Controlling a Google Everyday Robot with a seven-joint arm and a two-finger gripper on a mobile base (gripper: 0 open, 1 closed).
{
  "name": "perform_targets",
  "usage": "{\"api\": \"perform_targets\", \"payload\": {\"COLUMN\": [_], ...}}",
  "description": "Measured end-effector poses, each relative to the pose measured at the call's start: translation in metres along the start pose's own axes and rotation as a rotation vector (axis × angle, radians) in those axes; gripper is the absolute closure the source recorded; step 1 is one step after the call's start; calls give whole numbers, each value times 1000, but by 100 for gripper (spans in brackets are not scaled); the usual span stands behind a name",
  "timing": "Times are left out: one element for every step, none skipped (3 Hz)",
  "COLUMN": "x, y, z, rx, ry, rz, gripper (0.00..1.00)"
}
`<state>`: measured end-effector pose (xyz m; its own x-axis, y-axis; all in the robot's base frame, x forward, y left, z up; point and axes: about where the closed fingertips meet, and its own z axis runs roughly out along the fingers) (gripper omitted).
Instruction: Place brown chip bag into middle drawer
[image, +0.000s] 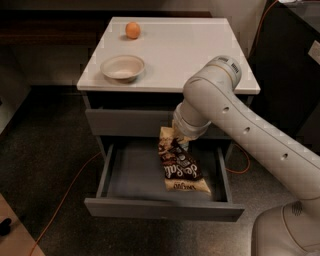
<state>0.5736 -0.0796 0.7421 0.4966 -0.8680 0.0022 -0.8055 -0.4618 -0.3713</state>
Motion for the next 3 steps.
{"api": "perform_targets", "payload": {"x": [11,19,21], "y": [4,10,16], "z": [16,33,57], "rx": [16,32,31], "ry": [24,51,72], "rz": [-16,-63,-126], "gripper": [100,100,98]}}
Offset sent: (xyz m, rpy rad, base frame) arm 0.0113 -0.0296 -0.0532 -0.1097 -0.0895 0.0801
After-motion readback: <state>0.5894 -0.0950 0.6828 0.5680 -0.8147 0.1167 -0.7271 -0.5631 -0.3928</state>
